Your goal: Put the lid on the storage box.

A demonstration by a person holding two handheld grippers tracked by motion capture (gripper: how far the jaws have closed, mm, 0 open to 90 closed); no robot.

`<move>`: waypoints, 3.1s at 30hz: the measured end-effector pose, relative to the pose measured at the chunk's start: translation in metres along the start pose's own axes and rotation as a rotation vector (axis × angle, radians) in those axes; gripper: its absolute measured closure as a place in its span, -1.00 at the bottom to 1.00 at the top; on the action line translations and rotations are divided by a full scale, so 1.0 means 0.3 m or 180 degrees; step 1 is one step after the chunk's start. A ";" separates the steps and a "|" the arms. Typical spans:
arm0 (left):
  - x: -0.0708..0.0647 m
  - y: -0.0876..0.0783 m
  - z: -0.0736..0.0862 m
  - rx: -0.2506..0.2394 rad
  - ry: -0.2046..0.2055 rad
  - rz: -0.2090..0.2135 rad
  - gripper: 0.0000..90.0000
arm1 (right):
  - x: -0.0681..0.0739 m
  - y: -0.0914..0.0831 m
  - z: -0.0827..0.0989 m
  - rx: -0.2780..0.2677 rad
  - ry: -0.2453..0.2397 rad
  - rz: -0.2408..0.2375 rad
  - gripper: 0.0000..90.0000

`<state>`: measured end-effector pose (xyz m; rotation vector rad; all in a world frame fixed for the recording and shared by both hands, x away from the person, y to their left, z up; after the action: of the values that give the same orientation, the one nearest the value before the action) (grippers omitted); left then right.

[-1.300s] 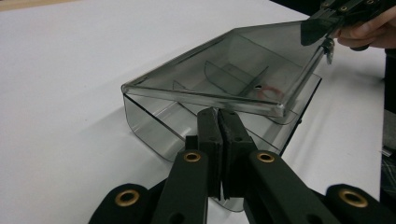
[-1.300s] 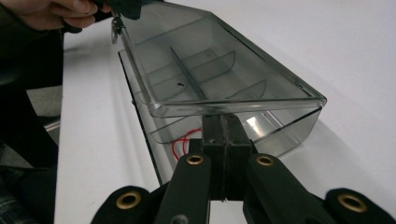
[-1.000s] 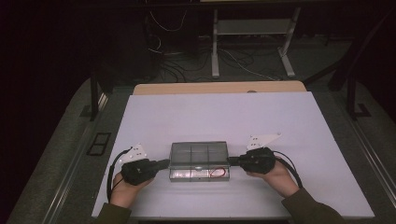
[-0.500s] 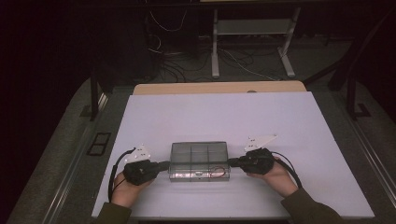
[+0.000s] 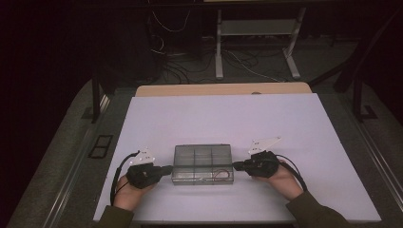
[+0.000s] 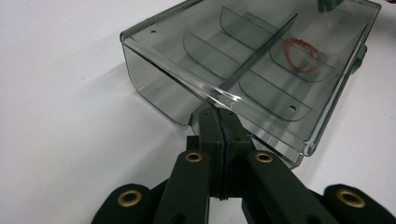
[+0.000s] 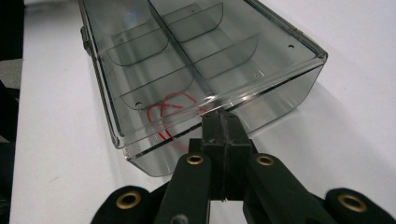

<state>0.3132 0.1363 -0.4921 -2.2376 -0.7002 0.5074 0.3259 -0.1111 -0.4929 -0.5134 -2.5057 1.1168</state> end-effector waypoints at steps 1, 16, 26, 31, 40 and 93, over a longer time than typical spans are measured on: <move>0.001 0.001 0.002 0.0010 -0.0009 -0.0002 0.96 | -0.002 0.001 0.001 0.0001 -0.0004 0.0006 0.98; 0.004 0.010 0.010 0.0083 -0.0021 -0.0003 0.94 | -0.007 0.003 0.006 0.0030 0.0007 0.0009 0.98; 0.022 0.006 0.010 0.0062 -0.0092 -0.0060 0.80 | -0.025 -0.015 0.000 -0.0069 0.0083 0.0005 0.88; 0.040 -0.006 0.001 -0.0009 -0.0161 -0.0112 0.65 | -0.044 -0.029 0.001 -0.0143 0.0200 0.0018 0.62; 0.063 -0.050 -0.040 -0.0256 -0.0237 -0.0221 0.31 | -0.072 -0.058 -0.004 -0.0294 0.0322 0.0135 0.13; -0.088 0.011 -0.147 -0.0669 0.0206 0.0088 -1.00 | -0.131 -0.296 0.226 -0.0724 0.0558 0.0662 -0.74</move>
<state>0.3176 0.0951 -0.4615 -2.4508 -0.7183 0.3879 0.3134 -0.2274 -0.4746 -0.9112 -2.4788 0.8163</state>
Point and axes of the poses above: each handheld gripper's, and its own axes: y roughly forward along the jaws, z roughly out of its underside, x roughly to its left, the point moved 10 cm from there along y, roughly forward along the jaws, and after that the axes turned 10 degrees about x, right-handed, at the moved point
